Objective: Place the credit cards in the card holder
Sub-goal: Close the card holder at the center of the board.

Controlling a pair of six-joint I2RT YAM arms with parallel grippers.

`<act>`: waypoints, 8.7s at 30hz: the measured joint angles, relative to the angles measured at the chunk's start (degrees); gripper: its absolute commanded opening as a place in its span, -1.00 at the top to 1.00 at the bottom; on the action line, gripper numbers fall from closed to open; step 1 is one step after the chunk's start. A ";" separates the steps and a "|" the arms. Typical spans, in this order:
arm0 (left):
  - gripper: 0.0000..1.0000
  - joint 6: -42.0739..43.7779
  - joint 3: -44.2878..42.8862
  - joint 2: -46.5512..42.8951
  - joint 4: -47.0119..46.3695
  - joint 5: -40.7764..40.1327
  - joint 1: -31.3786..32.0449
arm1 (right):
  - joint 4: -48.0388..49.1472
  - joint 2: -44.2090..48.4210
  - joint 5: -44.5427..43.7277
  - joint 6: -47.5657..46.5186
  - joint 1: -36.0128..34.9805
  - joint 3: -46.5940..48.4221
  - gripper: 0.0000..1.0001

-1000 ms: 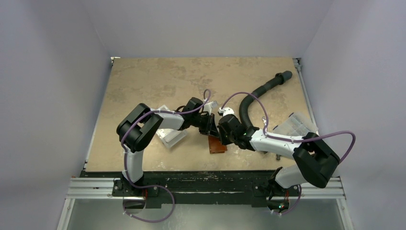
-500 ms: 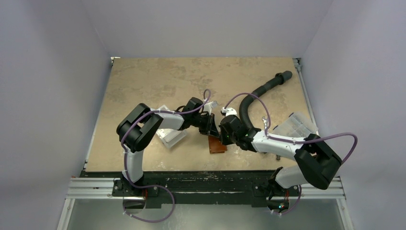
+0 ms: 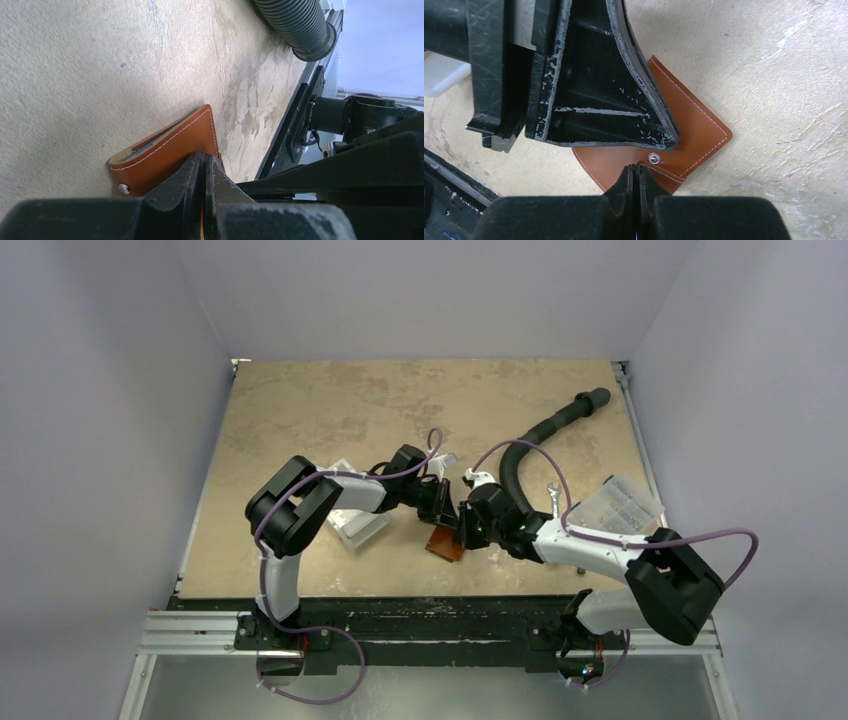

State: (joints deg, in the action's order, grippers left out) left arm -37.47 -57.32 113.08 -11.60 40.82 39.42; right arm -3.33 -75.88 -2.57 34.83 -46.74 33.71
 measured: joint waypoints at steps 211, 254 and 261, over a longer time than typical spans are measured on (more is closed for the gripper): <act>1.00 5.64 -0.98 -2.45 13.46 2.86 -3.41 | -19.98 -9.35 -21.00 -3.56 -8.74 14.93 1.00; 1.00 5.64 -0.98 -2.45 13.44 2.91 -3.41 | -24.52 -12.00 -23.47 -2.10 -11.28 17.38 0.35; 1.00 5.64 -0.96 -2.45 13.44 2.91 -3.41 | -24.52 -12.68 -23.74 -2.14 -11.28 17.92 0.42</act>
State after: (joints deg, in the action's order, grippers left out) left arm -31.83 -58.28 110.63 1.85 43.72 36.01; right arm -27.86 -88.55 -26.30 32.69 -58.02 51.64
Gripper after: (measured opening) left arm 0.046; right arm 0.295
